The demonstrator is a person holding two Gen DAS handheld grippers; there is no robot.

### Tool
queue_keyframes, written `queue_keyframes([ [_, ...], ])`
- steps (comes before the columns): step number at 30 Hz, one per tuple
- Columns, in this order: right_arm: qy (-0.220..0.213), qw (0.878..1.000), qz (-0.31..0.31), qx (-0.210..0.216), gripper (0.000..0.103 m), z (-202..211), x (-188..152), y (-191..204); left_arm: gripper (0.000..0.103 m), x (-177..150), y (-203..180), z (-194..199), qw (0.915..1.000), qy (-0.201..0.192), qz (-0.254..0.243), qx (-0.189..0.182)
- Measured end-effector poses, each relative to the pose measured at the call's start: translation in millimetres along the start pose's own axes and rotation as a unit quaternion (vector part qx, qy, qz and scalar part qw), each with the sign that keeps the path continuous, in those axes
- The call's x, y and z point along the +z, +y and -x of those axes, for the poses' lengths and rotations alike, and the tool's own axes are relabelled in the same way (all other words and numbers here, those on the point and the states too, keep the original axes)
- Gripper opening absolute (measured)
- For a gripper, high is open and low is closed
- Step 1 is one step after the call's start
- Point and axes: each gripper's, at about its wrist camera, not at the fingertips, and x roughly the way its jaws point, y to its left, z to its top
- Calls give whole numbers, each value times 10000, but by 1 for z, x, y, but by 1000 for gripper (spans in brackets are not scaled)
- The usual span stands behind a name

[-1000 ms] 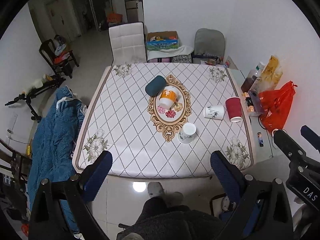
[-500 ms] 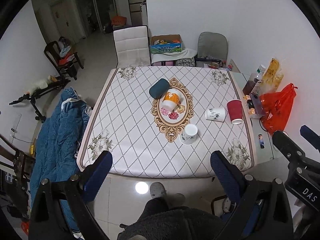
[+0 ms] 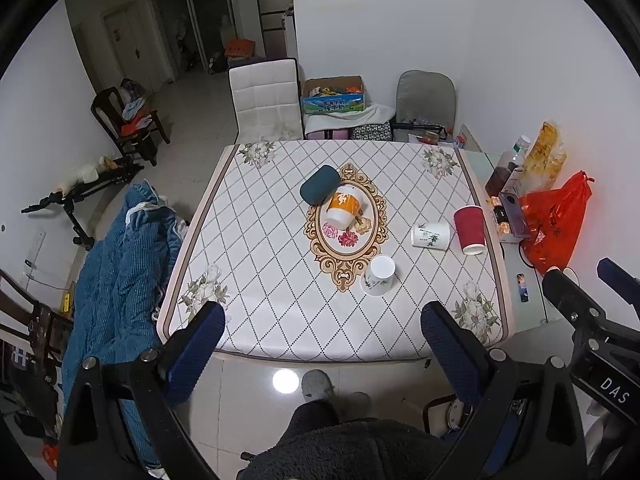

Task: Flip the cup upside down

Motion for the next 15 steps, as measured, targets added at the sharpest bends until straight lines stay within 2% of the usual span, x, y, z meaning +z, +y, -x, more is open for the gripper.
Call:
queue_keyframes([
  [15,59,9999,-50,72,97,-1,-7,-3,100,0,-1,3,10000,-27,-19,25],
])
